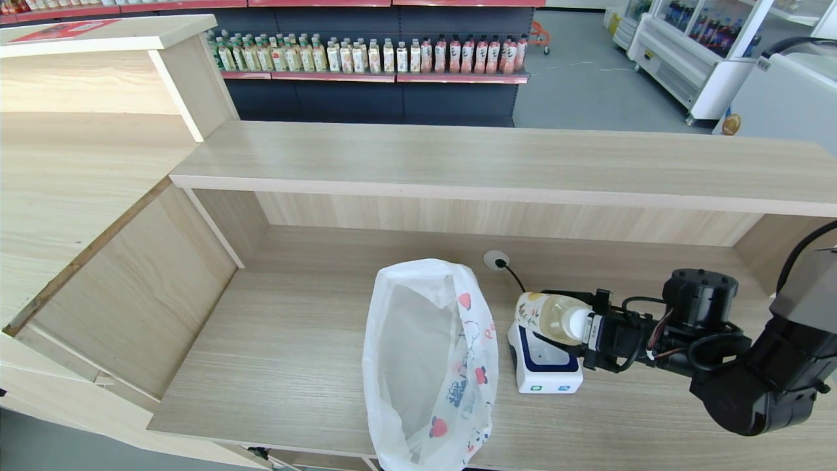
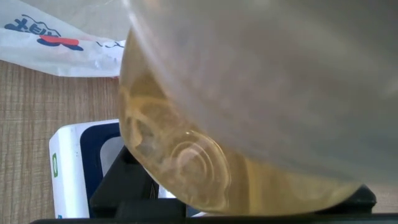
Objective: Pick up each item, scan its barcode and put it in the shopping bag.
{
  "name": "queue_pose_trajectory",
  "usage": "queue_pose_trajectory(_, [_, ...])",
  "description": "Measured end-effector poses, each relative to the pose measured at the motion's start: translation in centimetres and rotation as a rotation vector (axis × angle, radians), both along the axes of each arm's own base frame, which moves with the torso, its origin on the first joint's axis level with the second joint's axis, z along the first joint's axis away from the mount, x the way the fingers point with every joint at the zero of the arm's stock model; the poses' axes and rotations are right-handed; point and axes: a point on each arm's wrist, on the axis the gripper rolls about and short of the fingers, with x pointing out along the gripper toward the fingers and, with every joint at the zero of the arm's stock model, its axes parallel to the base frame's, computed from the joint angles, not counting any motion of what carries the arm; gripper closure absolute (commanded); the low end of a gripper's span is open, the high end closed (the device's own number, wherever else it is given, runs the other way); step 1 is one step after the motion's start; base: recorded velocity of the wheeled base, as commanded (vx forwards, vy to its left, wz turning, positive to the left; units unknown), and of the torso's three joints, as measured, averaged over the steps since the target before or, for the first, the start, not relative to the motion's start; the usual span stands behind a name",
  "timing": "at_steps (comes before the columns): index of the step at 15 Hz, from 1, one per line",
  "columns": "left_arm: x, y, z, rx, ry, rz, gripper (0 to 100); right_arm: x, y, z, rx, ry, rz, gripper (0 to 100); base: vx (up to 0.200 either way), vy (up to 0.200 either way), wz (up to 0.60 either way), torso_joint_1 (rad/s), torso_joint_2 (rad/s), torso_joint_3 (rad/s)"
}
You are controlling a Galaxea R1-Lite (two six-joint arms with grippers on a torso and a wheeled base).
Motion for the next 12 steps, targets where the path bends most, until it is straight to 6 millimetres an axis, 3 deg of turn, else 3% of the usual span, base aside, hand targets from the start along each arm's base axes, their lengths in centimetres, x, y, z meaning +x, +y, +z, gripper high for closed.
queue_pose_trajectory(12, [0.00, 0.00, 0.00, 0.000, 0.000, 0.000, 0, -0.46, -0.45, -0.30, -0.032, -0.015, -0.012, 100, 0.000, 0.000, 0.00, 0.000, 0.00, 0.000])
